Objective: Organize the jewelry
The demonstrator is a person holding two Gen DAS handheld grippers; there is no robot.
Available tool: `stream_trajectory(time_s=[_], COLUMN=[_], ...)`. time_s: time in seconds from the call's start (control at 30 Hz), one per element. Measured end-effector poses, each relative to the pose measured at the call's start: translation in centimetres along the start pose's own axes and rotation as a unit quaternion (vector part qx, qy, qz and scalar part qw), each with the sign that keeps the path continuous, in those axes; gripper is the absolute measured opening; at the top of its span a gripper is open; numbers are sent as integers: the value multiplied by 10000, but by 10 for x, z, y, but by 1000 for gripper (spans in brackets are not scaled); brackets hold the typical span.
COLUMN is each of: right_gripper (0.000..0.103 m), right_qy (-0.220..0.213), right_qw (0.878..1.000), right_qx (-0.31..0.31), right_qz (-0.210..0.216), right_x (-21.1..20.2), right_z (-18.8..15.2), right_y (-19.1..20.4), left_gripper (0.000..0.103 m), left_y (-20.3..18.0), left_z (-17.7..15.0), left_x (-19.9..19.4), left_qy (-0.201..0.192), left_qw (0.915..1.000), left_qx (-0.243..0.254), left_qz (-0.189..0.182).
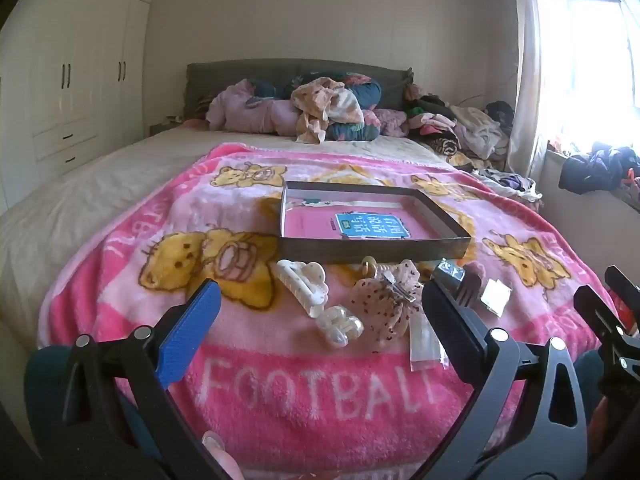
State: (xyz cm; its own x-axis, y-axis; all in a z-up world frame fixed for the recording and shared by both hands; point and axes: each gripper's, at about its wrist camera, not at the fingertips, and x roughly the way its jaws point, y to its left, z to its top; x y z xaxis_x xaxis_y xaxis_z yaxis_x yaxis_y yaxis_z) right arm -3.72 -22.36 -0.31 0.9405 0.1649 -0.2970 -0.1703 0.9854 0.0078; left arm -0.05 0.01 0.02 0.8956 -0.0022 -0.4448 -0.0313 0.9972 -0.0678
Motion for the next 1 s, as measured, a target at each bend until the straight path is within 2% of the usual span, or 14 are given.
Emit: stream_trajectory(time_s=[0.4,1.0], right_gripper=[97,97], right_qy=[34,45], right_qw=[10000,10000], right_qx=[-23,3], right_qz=[-16,-18], right_x=[2,1], right_z=[-1,-1], right_y=[1,-1], left_gripper=[92,92], left_y=[6,-5], left_z=[2,1], left_x=[-2,1], left_qy=[-15,26], left_qw=[10000,10000], left_qx=[-18,95], left_qz=[10,-1])
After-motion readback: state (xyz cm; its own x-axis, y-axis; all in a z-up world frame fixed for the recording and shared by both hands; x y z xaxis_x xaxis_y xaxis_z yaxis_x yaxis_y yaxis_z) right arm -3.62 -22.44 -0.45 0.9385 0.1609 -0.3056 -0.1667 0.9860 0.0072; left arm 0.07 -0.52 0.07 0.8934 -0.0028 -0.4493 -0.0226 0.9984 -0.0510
